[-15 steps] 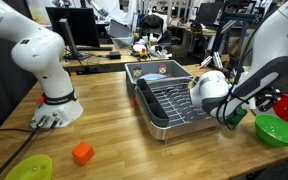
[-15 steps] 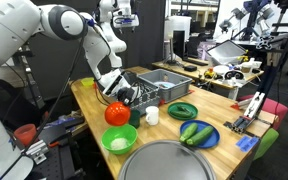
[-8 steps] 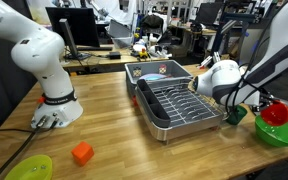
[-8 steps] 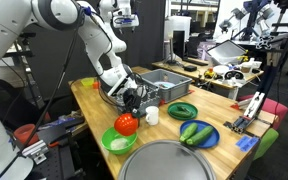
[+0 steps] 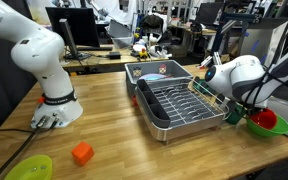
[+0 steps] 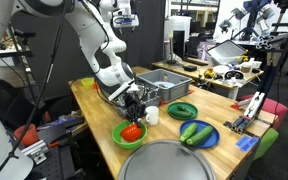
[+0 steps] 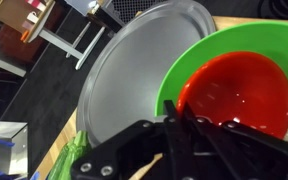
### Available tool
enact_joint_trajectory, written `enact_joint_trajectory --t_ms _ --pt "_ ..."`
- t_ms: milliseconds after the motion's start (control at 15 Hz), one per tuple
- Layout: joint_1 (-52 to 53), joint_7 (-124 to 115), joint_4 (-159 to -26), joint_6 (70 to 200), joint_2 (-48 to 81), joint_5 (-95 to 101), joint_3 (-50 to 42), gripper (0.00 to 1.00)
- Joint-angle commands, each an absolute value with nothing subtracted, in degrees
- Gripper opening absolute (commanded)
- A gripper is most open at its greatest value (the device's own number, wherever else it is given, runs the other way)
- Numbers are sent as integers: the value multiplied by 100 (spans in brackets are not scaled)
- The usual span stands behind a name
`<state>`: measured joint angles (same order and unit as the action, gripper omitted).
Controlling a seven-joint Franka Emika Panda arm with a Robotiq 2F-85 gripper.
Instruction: Pour the rice out of the orange bowl into the green bowl
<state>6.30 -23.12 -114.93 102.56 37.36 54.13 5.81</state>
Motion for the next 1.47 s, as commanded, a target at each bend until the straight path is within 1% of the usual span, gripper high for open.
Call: enact_joint_trajectory --t_ms 0,200,733,1067,1400 --pt "509 -2103 -12107 11120 3298 5551 488 2" --pt "519 -2034 -12414 11377 3066 5588 376 2" --pt "651 -2592 -13100 11463 2373 5844 215 2" --pt "710 -3048 -13224 11406 2119 6118 241 2" --pt "760 -3843 -13193 11264 2141 6455 222 2"
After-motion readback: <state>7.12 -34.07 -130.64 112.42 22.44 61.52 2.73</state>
